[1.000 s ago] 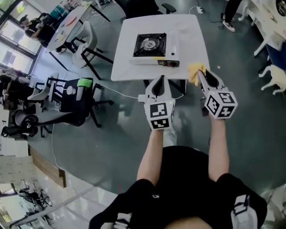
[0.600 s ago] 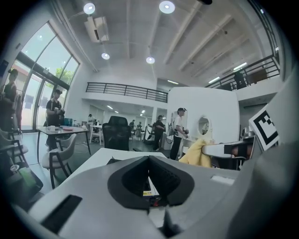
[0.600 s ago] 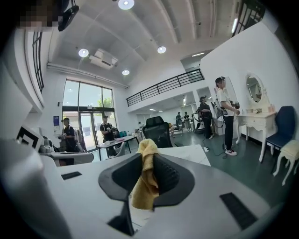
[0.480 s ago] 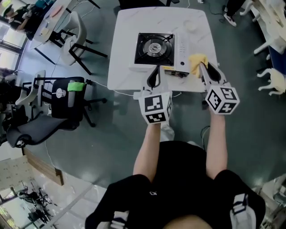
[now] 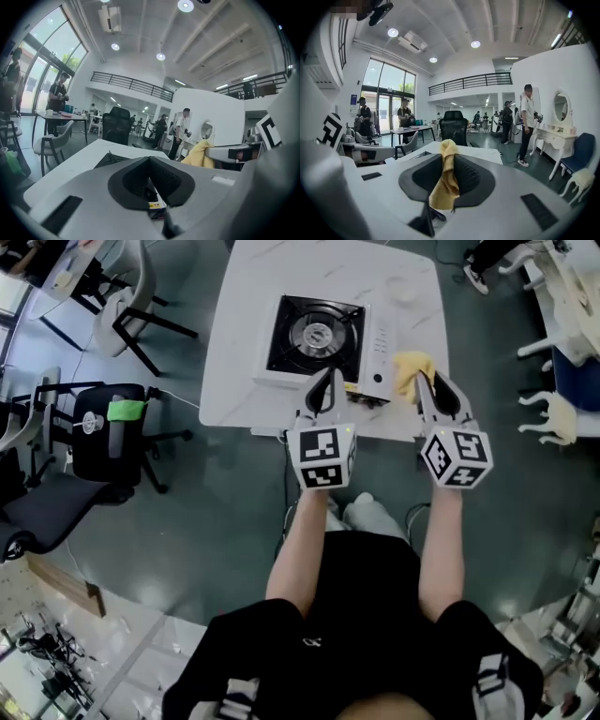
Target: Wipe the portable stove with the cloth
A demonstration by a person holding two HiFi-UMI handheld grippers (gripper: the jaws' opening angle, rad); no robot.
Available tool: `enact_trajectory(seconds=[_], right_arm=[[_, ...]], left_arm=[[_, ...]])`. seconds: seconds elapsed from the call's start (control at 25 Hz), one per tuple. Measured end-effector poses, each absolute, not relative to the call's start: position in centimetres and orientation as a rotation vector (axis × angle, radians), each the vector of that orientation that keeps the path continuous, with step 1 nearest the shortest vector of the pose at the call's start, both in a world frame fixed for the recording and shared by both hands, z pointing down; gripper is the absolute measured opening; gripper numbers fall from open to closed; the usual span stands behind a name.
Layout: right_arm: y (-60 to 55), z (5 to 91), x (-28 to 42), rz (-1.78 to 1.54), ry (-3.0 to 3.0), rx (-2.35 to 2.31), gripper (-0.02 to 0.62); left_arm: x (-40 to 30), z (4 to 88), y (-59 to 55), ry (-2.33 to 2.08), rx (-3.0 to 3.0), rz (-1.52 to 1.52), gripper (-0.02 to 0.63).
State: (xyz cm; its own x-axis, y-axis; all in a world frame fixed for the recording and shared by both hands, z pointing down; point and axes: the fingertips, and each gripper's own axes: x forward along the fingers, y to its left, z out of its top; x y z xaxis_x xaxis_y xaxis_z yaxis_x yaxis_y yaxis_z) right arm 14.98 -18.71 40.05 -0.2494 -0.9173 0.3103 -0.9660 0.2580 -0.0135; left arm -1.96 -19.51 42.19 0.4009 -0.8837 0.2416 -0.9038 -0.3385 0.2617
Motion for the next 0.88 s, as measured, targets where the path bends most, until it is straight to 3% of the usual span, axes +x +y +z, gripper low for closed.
enact_trajectory(seconds=[0.48,0.88], right_arm=[[-23.9,43.7,21.7,0.236,-2.180,1.692,0.067],[-31.3,46.6,20.4,0.251,-2.302,1.498,0.069]], left_arm=[[1.4,44.1,-24.6,-1.547,2.301,0.224,-0.003],[3.3,47.0,-29.0,-1.588,2.198,0.298,-0.003]])
